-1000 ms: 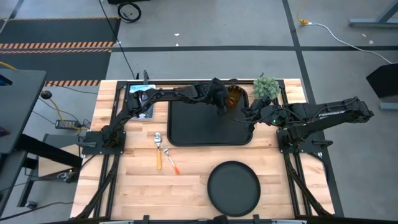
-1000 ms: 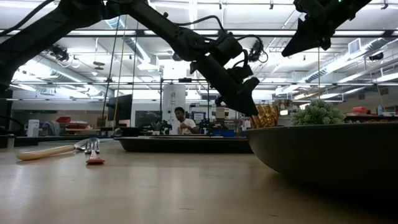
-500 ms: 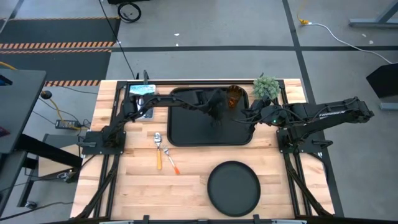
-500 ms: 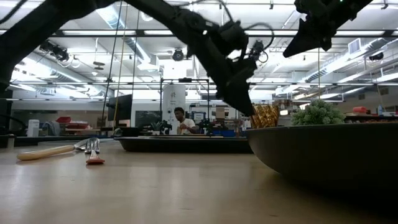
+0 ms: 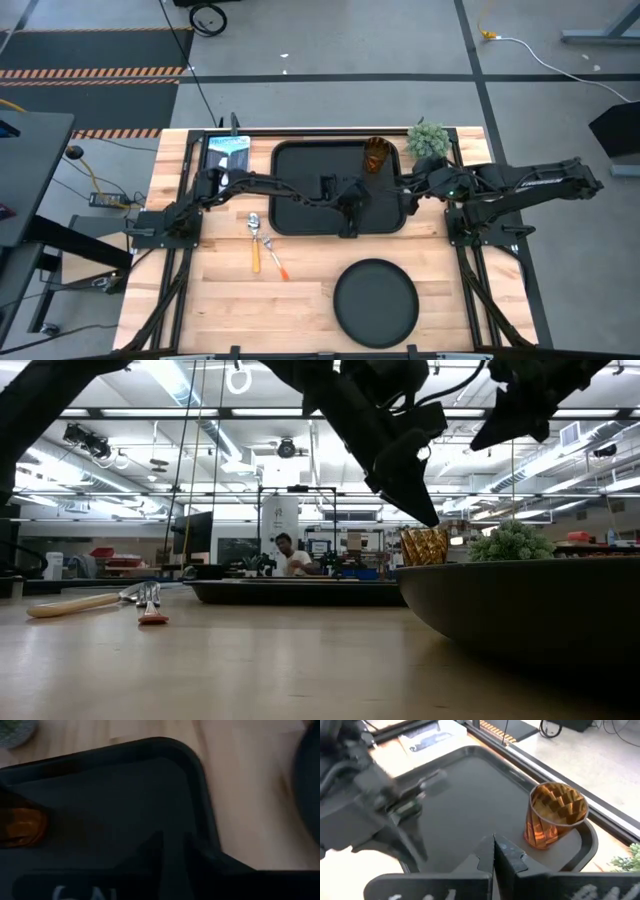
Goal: Pick and place plate/cup/fork/spoon on tray
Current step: Put the black plate on the black tray
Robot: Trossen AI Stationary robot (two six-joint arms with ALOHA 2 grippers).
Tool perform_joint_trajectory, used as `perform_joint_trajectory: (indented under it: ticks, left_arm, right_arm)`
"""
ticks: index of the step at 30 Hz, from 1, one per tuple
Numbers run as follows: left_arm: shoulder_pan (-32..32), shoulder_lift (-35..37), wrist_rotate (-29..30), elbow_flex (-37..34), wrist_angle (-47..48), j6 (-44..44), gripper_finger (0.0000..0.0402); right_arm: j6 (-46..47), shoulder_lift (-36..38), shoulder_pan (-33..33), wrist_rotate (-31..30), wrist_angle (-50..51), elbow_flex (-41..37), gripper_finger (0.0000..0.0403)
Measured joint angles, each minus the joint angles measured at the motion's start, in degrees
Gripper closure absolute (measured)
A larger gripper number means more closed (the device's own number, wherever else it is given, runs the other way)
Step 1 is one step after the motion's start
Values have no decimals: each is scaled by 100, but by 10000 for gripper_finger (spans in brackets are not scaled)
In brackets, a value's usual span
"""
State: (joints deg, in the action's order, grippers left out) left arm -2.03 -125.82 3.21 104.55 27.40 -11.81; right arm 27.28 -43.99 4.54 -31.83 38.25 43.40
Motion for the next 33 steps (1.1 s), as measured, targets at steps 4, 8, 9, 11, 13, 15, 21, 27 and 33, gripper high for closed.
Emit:
perform_joint_trajectory:
  ticks: [4,8,9,11,13,15,21,27,33]
  left_arm:
    - [100,0,1,-2,58,0,340]
    - [179,0,2,-2,61,0,353]
    - [199,0,3,-2,61,0,356]
    - [232,0,3,-2,50,0,360]
    - [258,0,1,-2,39,0,362]
    - [271,0,-2,-4,39,2,363]
    - [324,0,19,-4,37,24,363]
    - [406,0,18,-4,44,100,363]
    - [456,0,19,-4,124,374,363]
  right_arm:
    - [1,225,0,0,6,0,394]
    - [1,377,0,-2,13,0,394]
    - [1,402,0,-2,10,0,394]
    - [1,435,0,-2,21,0,394]
    - [1,435,0,-2,48,0,394]
    - [13,433,0,-2,91,0,394]
    - [104,429,0,-2,110,0,394]
    - [106,429,0,28,139,0,394]
    - [102,429,0,43,135,0,394]
